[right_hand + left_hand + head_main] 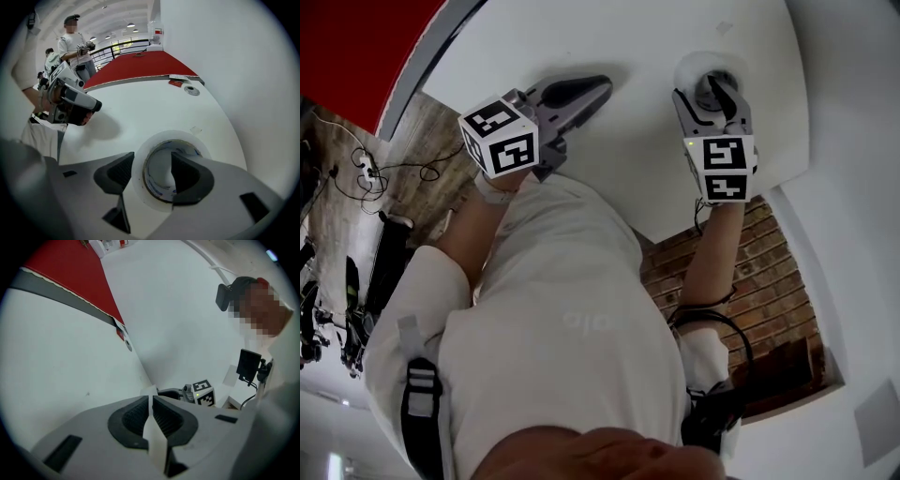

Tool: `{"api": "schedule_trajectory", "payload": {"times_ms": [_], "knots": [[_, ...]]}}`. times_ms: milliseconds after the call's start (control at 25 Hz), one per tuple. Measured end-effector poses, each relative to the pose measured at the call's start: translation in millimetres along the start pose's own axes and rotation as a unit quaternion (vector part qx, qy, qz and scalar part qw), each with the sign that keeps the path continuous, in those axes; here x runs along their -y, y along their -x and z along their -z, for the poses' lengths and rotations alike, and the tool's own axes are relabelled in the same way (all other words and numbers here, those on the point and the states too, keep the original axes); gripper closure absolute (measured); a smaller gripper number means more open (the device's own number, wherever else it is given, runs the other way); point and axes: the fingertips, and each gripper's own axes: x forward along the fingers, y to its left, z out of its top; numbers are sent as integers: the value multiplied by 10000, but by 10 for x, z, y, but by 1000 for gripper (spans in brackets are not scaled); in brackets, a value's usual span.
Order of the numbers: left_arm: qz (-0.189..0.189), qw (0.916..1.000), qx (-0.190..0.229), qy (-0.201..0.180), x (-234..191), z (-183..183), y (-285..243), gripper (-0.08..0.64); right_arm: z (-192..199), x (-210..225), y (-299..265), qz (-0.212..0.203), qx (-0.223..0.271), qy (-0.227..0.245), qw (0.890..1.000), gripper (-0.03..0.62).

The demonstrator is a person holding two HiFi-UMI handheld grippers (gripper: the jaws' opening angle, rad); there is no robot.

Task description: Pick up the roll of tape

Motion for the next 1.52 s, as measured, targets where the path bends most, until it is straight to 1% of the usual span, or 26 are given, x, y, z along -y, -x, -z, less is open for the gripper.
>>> {"api": "schedule_trajectory", "payload": {"times_ms": [240,400,520,640,760,960,1200,1400,1520], "knots": [[37,10000,-56,48,-38,15,-43,549,-3,-15,-64,-25,-247,184,9995,364],[61,9999,-100,29,-38,2,-48,549,-33,-48,-110,55,-358,332,9988,364],[85,9999,-97,19,-18,-20,-57,549,-15,-61,-155,93,-596,517,9968,365],[100,9999,-116,-7,-2,-23,-62,549,7,-74,-156,35,-781,598,9951,365],[101,9998,-143,-2,-6,-12,-64,549,41,-106,-186,12,-1040,799,9914,365],[115,9998,-138,25,-3,-17,-64,549,119,-129,-248,149,-1520,1170,9813,365],[90,9998,-179,74,-50,25,-57,549,151,-158,-266,-39,-1775,1166,9772,365],[98,9997,-209,121,-69,48,-91,549,199,-156,-292,-312,-2090,1155,9706,365],[119,9996,-213,134,-70,47,-91,549,208,-146,-293,-381,-2153,1194,9685,365]]}}
